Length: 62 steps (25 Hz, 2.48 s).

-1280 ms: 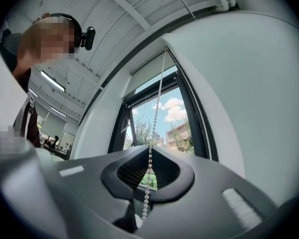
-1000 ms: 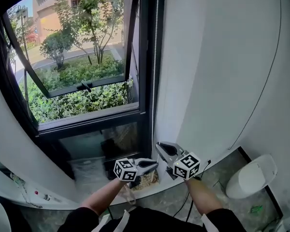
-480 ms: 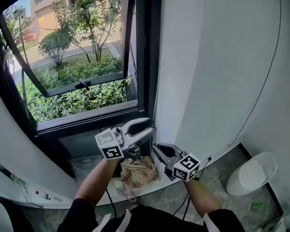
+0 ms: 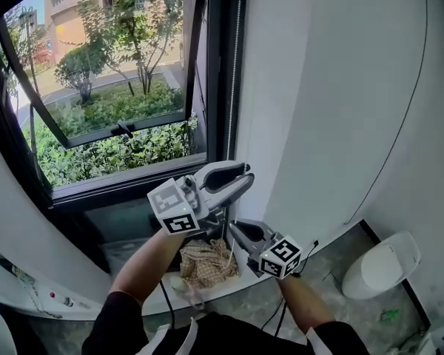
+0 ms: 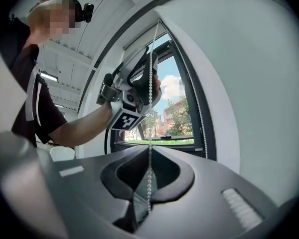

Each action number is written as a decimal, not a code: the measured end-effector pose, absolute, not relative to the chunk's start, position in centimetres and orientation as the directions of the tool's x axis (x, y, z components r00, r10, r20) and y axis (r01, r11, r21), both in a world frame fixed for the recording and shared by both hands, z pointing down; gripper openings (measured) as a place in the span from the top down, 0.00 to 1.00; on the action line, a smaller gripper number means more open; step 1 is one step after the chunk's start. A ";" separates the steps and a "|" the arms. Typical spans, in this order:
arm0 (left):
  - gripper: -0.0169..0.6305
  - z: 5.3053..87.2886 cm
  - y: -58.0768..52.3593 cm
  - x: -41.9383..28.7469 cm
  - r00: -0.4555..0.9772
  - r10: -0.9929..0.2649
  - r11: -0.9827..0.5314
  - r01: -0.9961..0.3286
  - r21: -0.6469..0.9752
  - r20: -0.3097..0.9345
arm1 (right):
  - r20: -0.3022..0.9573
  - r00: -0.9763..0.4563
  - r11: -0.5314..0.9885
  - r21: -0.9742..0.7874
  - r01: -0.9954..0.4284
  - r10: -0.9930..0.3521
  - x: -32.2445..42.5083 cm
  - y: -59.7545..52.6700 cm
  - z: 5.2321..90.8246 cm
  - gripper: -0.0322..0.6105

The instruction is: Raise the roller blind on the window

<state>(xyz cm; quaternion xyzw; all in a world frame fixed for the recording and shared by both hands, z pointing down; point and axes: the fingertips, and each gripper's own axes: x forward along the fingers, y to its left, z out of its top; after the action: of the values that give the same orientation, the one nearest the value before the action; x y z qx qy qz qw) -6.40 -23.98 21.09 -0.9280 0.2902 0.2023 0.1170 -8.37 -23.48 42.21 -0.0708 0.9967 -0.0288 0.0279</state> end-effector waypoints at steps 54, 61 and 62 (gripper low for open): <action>0.97 43.7 3.9 -18.3 0.096 -0.977 -0.115 -0.989 0.094 -0.189 | -0.108 -0.922 0.910 -0.241 -0.338 -0.371 4.1 -7.3 46.3 0.95; 0.97 44.4 12.3 -19.7 0.029 -0.973 -0.057 -0.992 0.117 -0.229 | -0.111 -0.926 0.921 -0.203 -0.333 -0.360 4.7 -2.5 46.4 0.95; 0.97 44.8 13.1 -19.8 0.012 -0.973 -0.041 -0.992 0.119 -0.229 | -0.121 -0.925 0.921 -0.209 -0.330 -0.359 4.7 -2.3 46.2 0.95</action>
<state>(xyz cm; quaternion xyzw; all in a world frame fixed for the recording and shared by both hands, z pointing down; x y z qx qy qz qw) -19.82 13.14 44.77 -0.7105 0.6916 0.1248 0.0374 4.69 -2.28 46.24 -0.1763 0.9768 -0.0927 0.0786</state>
